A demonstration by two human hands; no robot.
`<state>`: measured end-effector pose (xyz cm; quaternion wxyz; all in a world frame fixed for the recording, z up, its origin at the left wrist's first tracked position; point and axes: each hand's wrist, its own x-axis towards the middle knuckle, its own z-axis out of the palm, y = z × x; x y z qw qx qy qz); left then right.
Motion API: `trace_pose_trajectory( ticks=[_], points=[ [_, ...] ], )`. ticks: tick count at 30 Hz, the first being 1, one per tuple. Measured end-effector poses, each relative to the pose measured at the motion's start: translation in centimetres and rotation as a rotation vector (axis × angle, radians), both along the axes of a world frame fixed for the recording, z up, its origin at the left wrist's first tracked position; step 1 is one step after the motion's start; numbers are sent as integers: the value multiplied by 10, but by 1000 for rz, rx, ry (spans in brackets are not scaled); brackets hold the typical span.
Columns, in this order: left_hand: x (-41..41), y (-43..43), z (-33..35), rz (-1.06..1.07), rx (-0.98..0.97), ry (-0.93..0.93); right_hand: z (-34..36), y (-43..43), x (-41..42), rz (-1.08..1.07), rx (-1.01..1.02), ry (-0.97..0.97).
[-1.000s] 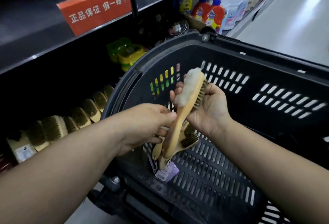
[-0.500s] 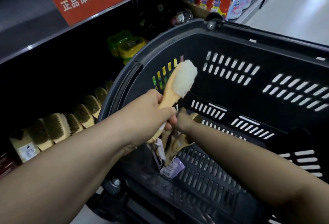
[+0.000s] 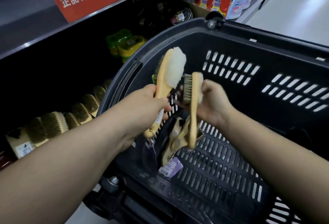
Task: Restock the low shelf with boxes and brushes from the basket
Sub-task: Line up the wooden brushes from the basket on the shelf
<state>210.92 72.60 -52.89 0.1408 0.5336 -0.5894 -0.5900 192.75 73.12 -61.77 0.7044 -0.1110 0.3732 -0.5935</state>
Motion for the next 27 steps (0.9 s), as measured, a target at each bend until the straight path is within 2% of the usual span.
trace_pose_trajectory(
  ticks=[2, 5, 10, 14, 17, 21, 23, 26, 27],
  points=[
    [-1, -1, 0, 8, 2, 13, 24, 6, 1, 19, -75, -52],
    [-2, 2, 1, 7, 59, 59, 44, 9, 13, 4, -93, 17],
    [-2, 5, 2, 42, 157, 194, 48, 10, 30, -96, -128, -103],
    [-1, 6, 3, 16, 205, 216, 44, 7, 39, -126, -131, 38],
    [-2, 6, 10, 7, 271, 304, 41, 7, 44, -131, -138, 138],
    [3, 6, 10, -107, 167, 217, 32, 3, 41, -132, -198, 259],
    [4, 5, 8, -92, 143, 196, 25, -3, 31, -94, -202, 343],
    [3, 5, 7, -69, 131, 164, -5, -5, 1, -24, -51, 468],
    [2, 5, 6, -70, 127, 164, -20, -4, -10, 17, 55, 628]
  ],
)
